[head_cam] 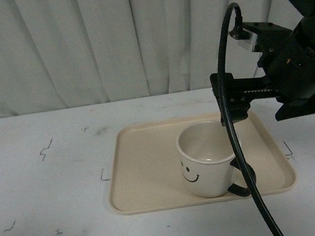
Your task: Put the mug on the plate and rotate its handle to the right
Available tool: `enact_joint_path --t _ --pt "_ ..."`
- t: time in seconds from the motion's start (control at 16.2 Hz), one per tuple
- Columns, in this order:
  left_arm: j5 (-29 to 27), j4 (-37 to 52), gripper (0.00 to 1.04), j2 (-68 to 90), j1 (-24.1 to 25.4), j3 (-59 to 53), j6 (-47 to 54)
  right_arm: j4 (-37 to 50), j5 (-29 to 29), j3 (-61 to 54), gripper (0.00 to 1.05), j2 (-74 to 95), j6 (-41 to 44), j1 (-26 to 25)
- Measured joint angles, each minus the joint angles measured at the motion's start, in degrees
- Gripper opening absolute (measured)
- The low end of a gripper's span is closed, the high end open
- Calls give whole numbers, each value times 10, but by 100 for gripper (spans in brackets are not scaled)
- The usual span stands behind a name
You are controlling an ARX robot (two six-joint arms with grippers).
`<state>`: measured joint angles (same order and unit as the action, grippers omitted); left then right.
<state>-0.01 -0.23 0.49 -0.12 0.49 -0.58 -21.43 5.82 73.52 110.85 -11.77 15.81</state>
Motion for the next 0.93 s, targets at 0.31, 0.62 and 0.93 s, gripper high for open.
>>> enact_joint_path --t 0.31,0.62,0.93 --pt "0 0 98 0 0 0 0 -32 -11 56 91 86 -78 4" --pt "0 0 98 0 0 0 0 -49 -14 98 35 140 -97 31" --pt "0 0 98 0 0 0 0 -180 23 207 3 148 -23 13"
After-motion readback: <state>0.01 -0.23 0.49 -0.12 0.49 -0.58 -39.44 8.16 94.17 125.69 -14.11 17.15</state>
